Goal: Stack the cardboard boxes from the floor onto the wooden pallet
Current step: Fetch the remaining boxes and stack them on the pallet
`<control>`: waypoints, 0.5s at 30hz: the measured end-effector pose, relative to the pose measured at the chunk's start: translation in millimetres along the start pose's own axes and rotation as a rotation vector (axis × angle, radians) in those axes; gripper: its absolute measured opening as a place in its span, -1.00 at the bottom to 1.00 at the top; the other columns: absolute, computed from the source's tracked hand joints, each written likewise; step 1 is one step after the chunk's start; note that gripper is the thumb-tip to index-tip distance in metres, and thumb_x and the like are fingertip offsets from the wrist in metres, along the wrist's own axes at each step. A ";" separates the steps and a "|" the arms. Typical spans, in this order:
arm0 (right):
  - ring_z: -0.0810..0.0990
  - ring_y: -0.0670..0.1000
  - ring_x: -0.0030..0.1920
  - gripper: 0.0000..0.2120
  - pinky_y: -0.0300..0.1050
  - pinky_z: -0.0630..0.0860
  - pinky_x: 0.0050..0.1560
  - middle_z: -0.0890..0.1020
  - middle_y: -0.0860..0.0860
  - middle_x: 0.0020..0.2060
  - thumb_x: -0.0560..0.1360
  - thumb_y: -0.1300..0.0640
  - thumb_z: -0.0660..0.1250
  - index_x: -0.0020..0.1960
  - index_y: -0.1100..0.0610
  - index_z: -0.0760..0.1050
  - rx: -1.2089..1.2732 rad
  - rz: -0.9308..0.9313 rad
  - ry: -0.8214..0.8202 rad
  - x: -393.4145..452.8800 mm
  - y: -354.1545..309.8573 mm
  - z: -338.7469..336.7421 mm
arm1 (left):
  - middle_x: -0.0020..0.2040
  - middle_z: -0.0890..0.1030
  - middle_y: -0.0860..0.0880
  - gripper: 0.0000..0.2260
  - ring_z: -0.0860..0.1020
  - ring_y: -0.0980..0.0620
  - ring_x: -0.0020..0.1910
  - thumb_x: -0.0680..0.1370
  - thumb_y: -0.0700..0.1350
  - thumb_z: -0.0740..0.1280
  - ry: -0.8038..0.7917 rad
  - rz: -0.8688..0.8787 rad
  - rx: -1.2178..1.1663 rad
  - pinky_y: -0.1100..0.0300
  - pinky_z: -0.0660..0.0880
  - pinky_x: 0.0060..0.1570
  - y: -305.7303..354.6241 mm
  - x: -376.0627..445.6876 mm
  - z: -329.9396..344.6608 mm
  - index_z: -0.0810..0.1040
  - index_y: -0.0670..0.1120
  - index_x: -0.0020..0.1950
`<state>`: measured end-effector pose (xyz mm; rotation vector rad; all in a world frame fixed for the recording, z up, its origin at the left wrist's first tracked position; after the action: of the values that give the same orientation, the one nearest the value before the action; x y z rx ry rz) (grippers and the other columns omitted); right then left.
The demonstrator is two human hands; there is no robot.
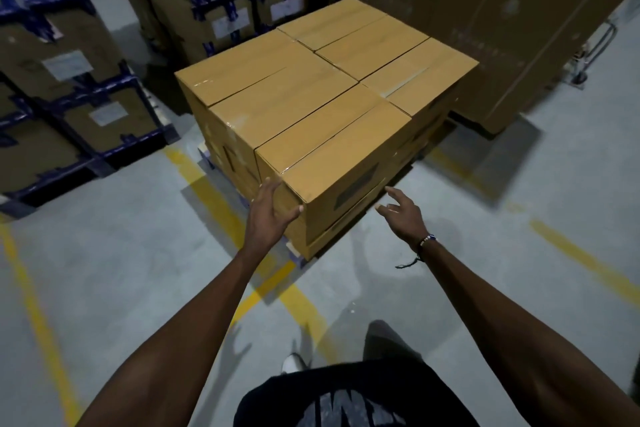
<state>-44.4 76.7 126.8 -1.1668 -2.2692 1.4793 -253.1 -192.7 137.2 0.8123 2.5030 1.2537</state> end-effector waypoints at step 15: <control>0.54 0.17 0.37 -0.42 -0.07 0.50 0.21 0.52 0.15 0.42 0.58 0.12 0.45 0.55 0.06 0.36 -0.117 -0.112 -0.295 55.9 55.4 -57.4 | 0.67 0.22 -0.08 -0.25 0.18 -0.08 0.65 0.53 0.23 0.49 0.220 -0.259 0.076 -0.11 0.25 0.55 33.8 -45.0 88.1 0.33 -0.03 0.61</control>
<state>-22.8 165.9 94.1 -0.8809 -2.5971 1.5843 -165.6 -143.3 108.3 0.3635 2.7343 1.2217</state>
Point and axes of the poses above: each hand's wrist, its own x-axis towards the middle knuckle, its own z-axis out of the palm, y = z × x, the point moved 10 cm from there along x, towards the middle knuckle
